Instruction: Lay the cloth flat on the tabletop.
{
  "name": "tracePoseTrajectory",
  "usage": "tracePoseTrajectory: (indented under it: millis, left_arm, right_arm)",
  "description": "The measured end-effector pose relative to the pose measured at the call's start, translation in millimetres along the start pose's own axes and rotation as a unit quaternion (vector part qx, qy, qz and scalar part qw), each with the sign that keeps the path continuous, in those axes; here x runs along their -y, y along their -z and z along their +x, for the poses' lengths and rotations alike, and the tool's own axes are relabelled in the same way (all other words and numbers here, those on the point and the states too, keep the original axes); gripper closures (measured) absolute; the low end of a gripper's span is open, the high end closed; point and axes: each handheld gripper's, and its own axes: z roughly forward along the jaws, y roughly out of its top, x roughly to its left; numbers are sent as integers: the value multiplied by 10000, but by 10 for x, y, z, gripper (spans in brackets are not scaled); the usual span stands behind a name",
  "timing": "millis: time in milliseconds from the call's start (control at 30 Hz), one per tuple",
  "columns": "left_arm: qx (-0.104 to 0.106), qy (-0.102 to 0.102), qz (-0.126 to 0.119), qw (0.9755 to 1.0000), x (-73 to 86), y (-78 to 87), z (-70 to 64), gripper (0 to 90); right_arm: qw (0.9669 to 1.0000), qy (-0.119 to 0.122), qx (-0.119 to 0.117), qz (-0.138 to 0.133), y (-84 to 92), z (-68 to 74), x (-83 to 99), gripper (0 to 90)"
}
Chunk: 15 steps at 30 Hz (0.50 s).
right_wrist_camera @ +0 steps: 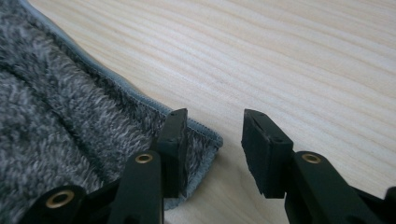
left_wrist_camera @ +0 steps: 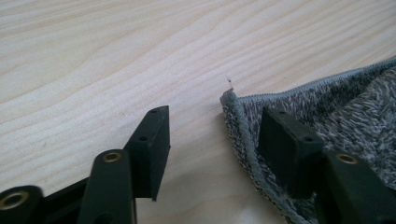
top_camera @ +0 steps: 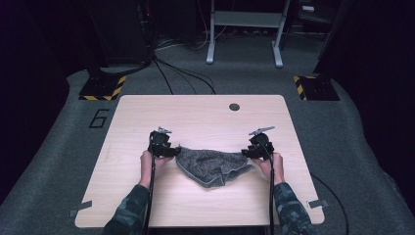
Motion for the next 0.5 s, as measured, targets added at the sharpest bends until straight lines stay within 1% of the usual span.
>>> tracePoseTrajectory:
  millis: [33,67,100,167,200,233,267,333,400,433,467,500]
  left_arm:
    - [20,-42,-7,10000,-3,-20,-12,470]
    - [33,-79,38,10000,-9,-29,-13,489]
    - [55,-106,70,9999,-12,-35,-15,499]
    - [81,-133,97,9998,-12,-48,-25,533]
    - [81,-133,97,9998,-12,-48,-25,534]
    - [64,-143,99,9998,-9,-72,-26,549]
    - [64,-143,99,9998,-9,-72,-26,562]
    - [34,-164,128,9998,-11,-101,-13,572]
    - [58,-149,135,9998,-10,-109,-16,610]
    - [21,-185,137,9997,-11,-123,-25,610]
    - [44,-193,174,9997,-13,-128,-29,628]
    - [-7,-230,119,9997,-12,-138,-34,656]
  right_arm:
    - [10000,9,12,30,-18,6,-3,624]
    - [10000,24,41,58,-36,8,-5,622]
    - [10000,10,6,87,-48,11,-6,629]
    - [9999,27,7,116,-65,22,-4,644]
    - [9999,24,22,119,-75,28,-3,646]
    - [9998,64,7,170,-82,27,-4,661]
    - [9998,53,-8,184,-91,31,-5,666]
    - [9998,53,32,193,-112,39,-4,699]
    - [9997,42,18,221,-127,41,0,713]
    - [9996,72,-23,260,-137,39,4,732]
    - [9997,92,-16,208,-141,38,16,762]
    - [9997,85,-72,229,-137,29,16,781]
